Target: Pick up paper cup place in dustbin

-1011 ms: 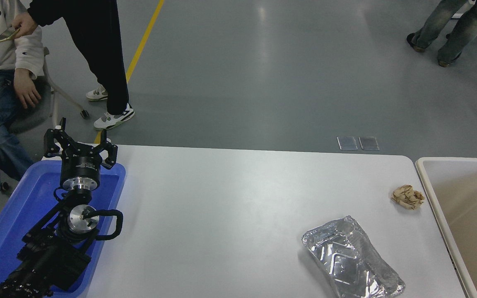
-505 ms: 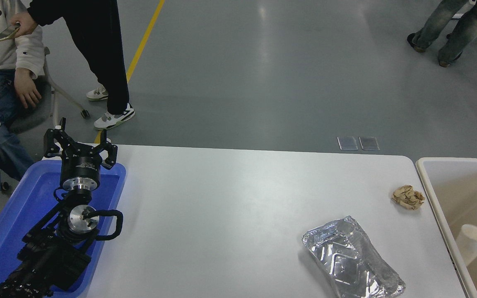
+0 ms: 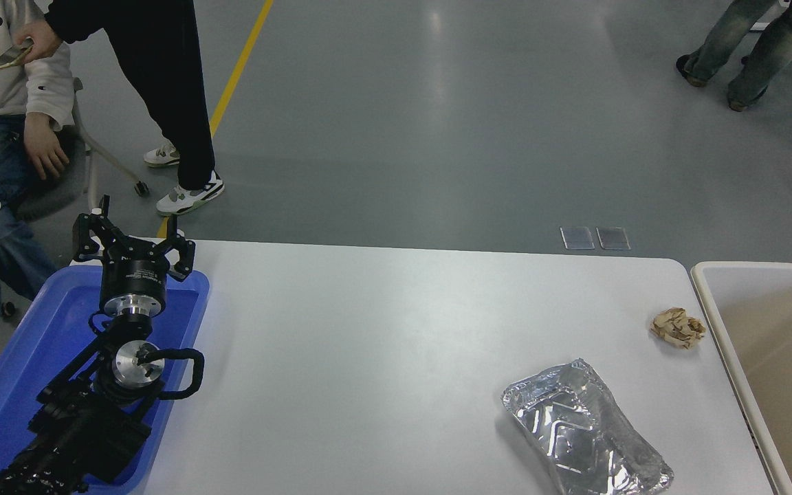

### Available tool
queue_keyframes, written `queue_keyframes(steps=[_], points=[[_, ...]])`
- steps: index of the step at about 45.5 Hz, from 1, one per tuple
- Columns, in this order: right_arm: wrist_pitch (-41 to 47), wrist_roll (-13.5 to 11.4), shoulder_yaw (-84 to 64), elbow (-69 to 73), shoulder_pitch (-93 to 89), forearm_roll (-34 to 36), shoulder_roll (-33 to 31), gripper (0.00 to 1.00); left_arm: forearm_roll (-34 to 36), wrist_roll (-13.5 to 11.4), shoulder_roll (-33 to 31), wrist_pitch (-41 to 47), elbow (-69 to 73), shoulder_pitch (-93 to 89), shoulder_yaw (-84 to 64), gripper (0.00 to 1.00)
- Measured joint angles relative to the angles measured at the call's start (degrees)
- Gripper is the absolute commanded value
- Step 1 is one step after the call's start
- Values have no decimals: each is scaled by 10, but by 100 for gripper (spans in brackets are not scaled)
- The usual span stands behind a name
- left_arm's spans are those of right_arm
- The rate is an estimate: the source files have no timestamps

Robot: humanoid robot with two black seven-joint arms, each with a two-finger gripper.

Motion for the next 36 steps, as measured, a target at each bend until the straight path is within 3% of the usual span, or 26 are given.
queue_keyframes(steps=[19, 36], points=[[7, 1, 6, 229, 76, -20, -102, 100, 0, 0, 0, 0, 0, 0, 0, 99], [3, 3, 71, 371, 121, -47, -99, 100, 0, 0, 0, 0, 0, 0, 0, 99]])
